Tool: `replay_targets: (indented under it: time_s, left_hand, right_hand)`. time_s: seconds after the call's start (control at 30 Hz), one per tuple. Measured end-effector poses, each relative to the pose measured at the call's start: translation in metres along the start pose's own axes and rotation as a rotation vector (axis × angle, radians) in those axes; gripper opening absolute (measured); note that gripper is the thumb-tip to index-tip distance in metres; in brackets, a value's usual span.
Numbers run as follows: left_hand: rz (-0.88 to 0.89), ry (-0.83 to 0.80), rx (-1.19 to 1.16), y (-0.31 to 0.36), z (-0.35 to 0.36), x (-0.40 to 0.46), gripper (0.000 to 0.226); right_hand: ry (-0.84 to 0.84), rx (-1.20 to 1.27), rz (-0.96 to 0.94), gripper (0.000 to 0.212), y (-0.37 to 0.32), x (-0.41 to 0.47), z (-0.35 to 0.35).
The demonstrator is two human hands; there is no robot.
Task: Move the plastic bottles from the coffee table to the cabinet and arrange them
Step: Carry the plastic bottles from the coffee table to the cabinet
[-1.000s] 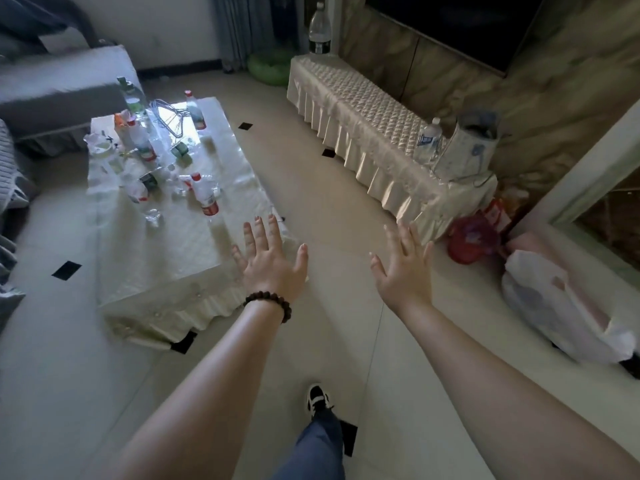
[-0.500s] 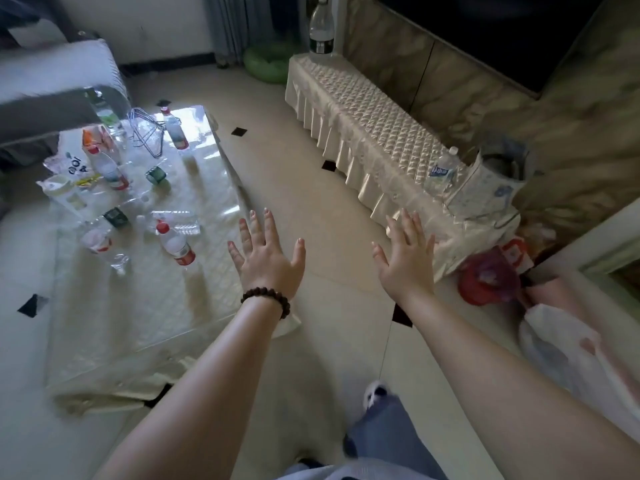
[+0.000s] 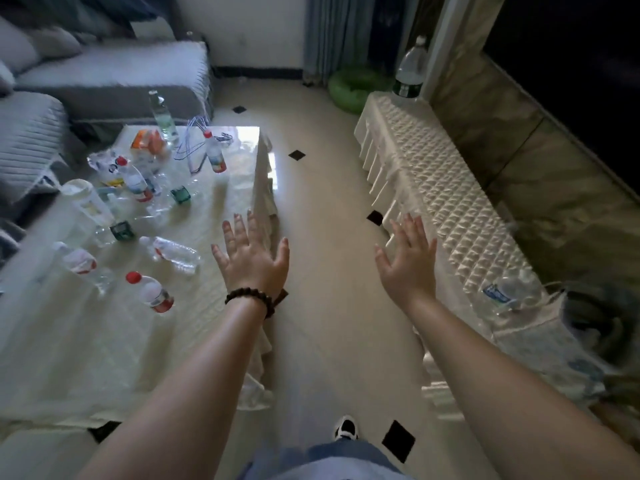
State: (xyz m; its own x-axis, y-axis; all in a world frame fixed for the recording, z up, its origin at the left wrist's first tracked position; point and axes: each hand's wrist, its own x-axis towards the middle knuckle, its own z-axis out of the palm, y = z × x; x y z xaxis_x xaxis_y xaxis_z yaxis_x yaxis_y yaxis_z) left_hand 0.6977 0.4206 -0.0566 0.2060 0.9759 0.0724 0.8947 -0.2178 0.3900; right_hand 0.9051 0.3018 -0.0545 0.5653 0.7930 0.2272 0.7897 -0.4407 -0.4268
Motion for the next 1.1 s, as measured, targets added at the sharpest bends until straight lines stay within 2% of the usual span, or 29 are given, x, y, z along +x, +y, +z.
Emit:
replay_targets:
  time_s: [0.2, 0.5, 0.8, 1.1]
  left_hand:
    - [-0.163, 0.044, 0.031, 0.014, 0.010, 0.055, 0.076]
    - [-0.369, 0.135, 0.064, -0.016, 0.032, 0.143, 0.076]
    - [-0.660, 0.223, 0.043, -0.084, 0.029, 0.242, 0.077]
    - [-0.948, 0.355, 0.070, -0.144, -0.001, 0.268, 0.078]
  right_hand:
    - [-0.089, 0.058, -0.119, 0.057, -0.003, 0.086, 0.026]
    - [-0.224, 0.124, -0.292, 0.051, -0.048, 0.201, 0.105]
    - [-0.425, 0.118, -0.558, 0.052, -0.175, 0.325, 0.199]
    - [-0.609, 0.093, -0.863, 0.055, -0.293, 0.353, 0.264]
